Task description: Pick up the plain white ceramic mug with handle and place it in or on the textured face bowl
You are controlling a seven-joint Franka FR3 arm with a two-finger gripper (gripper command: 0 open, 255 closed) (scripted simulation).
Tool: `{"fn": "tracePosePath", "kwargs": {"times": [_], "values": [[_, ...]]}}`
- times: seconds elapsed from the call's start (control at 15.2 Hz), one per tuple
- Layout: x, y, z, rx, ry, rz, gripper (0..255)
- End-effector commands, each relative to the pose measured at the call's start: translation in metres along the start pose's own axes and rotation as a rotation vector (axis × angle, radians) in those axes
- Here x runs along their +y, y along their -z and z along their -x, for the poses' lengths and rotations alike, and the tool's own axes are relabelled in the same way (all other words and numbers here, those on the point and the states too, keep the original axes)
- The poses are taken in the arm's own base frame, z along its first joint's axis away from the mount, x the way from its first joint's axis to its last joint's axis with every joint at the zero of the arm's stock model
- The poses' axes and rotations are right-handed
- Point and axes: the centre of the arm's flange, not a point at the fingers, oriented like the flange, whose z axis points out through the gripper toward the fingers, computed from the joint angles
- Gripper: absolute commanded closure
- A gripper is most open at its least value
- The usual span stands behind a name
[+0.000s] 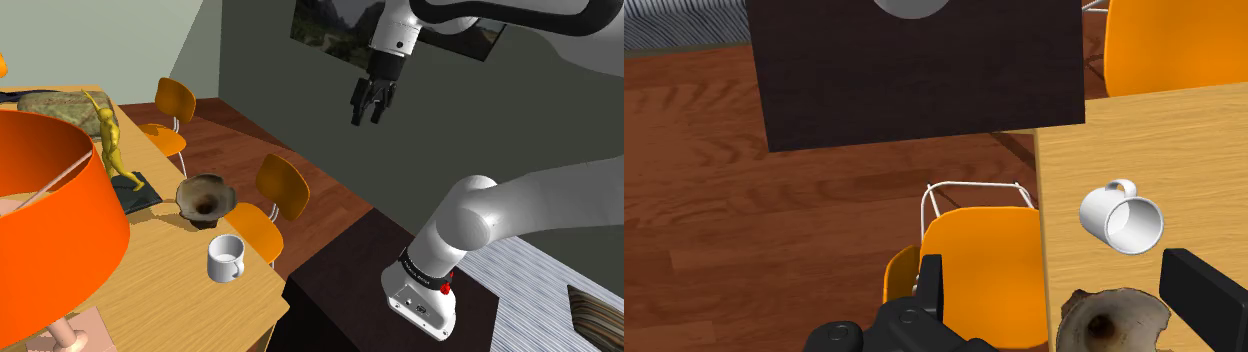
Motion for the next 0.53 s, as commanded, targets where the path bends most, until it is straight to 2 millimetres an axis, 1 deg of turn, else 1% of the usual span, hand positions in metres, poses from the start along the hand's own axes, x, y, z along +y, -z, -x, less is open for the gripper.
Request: {"fn": "tracePosePath", "kwargs": {"times": [0.0,0.46], "values": [[0.0,0.0,0.0,0.0,0.0,0.0,0],[-0.043,-0.076,-0.031,-0.001,0.003,0.01,0]]}}
